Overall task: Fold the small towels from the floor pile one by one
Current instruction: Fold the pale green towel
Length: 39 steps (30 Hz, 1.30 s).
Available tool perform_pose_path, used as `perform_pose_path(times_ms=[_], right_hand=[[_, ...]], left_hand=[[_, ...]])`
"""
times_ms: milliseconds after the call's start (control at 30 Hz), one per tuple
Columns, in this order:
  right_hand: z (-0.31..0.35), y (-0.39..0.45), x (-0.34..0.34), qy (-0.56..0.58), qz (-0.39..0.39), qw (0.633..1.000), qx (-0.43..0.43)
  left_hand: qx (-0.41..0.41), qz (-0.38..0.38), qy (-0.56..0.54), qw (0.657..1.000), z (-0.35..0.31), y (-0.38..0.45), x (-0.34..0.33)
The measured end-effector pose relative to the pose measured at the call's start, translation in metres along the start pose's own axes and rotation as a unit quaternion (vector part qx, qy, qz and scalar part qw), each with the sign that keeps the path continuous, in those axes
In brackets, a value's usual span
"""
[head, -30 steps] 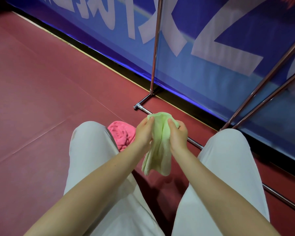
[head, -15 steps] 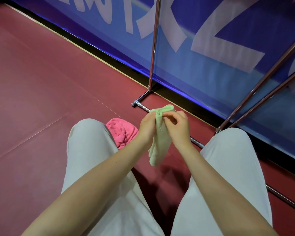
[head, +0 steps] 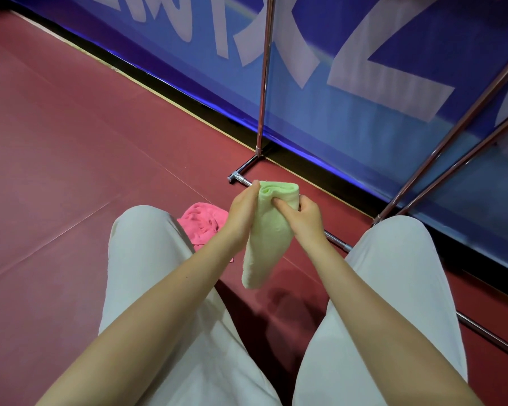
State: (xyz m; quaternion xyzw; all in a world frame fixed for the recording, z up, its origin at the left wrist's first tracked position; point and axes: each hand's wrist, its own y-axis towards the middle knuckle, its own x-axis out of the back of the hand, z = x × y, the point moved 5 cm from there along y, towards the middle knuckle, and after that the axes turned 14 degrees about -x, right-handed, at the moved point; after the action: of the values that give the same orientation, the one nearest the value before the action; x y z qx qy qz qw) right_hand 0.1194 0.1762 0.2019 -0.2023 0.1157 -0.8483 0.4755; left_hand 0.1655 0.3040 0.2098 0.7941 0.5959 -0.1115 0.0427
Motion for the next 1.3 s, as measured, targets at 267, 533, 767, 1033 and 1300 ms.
perform_pose_path(times_ms=[267, 533, 767, 1033, 1300], right_hand=[[0.004, -0.008, 0.002, 0.075, 0.034, 0.997, 0.001], [-0.001, -0.022, -0.021, 0.103, 0.149, 0.983, -0.019], [-0.014, -0.021, -0.035, 0.105, 0.181, 0.976, -0.055], [-0.046, -0.019, -0.057, 0.021, 0.169, 0.981, -0.093], [-0.084, -0.013, -0.071, -0.117, 0.237, 0.96, -0.09]], left_hand=[[-0.072, 0.033, 0.095, 0.992, -0.005, -0.009, 0.002], [-0.086, -0.016, 0.011, 0.996, -0.017, -0.008, 0.018], [-0.081, -0.031, 0.01, 0.996, -0.024, -0.01, 0.028], [-0.125, -0.041, -0.005, 0.991, -0.049, -0.012, 0.035], [-0.188, -0.139, -0.058, 0.97, -0.076, -0.003, 0.071]])
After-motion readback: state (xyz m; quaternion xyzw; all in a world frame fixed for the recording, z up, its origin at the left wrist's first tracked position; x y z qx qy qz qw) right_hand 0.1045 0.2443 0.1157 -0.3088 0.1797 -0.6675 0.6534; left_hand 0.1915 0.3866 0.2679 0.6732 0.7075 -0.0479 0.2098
